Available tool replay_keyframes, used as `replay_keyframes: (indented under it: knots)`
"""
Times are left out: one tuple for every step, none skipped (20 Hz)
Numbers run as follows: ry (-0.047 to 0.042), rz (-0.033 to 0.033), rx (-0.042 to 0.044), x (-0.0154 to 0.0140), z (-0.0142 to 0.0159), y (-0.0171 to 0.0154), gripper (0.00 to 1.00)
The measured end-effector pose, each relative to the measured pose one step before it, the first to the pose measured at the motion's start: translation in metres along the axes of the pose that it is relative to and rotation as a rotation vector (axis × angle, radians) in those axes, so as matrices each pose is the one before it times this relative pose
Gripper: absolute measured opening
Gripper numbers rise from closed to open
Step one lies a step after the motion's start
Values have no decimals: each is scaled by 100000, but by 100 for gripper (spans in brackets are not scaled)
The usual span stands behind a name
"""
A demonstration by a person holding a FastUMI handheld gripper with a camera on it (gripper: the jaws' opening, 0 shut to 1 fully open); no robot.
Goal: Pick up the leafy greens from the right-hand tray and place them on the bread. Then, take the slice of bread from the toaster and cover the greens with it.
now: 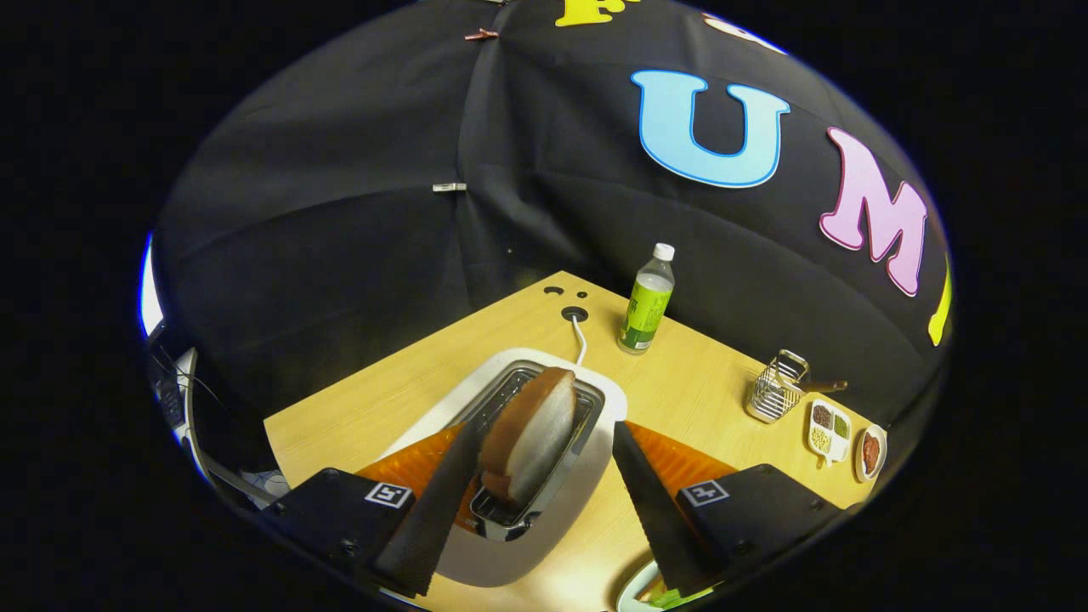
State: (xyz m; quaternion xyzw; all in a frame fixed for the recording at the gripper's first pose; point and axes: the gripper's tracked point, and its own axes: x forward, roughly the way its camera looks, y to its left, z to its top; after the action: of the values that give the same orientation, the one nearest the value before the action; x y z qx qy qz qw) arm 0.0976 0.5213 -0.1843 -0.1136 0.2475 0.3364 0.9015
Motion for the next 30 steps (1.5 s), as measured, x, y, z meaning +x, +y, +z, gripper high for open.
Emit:
replay_keyframes:
  knots:
    - [-97,-202,52,277,-29,183,98]
    - [-465,-637,-224,144,27,53,96]
    - [-719,-568,61,70,97,21,91]
    - [-597,99,196,4,88,296,81]
    - [-244,-446,61,-46,127,113,70]
    - [-9,-215,51,-155,-70,152,60]
    - [905,-164,218,31,-188,117,50]
    - [1295,-961,1046,-176,-292,-129,39]
    - [1393,179,2287,8,-270,103,29]
    - [1030,-184,2190,-127,22,150,23]
    - [670,-562,2118,-41,149,-74,21]
    - [1017,-214,1504,-1,-18,-115,19]
    - [619,802,673,1,-27,143,16]
    - [-27,695,-550,-201,163,129,15]
    - [-118,1102,-1235,-116,126,8,14]
    - [-86,1171,-1061,-272,-76,94,13]
    - [-523,479,-169,-204,190,-63,13]
    - [-654,307,498,-471,271,137,13]
    - [-1052,224,902,-407,519,-19,13]
    - [-1386,50,1259,-314,570,-42,13]
    - [-1295,223,1421,-361,746,-166,13]
    - [-1231,260,1456,-437,624,-98,13]
    - [-1548,-69,1822,-524,989,-280,13]
    - [-1339,57,1642,-323,733,-307,13]
    - [-801,-156,1219,-298,678,-335,13]
    - [-1049,149,1470,-621,782,-298,13]
    - [-1323,48,1149,-442,789,-299,13]
    - [-1119,-91,690,-599,745,-336,13]
    - [-1427,-397,249,-546,733,-514,13]
    - [-1879,-680,-209,-545,811,-667,13]
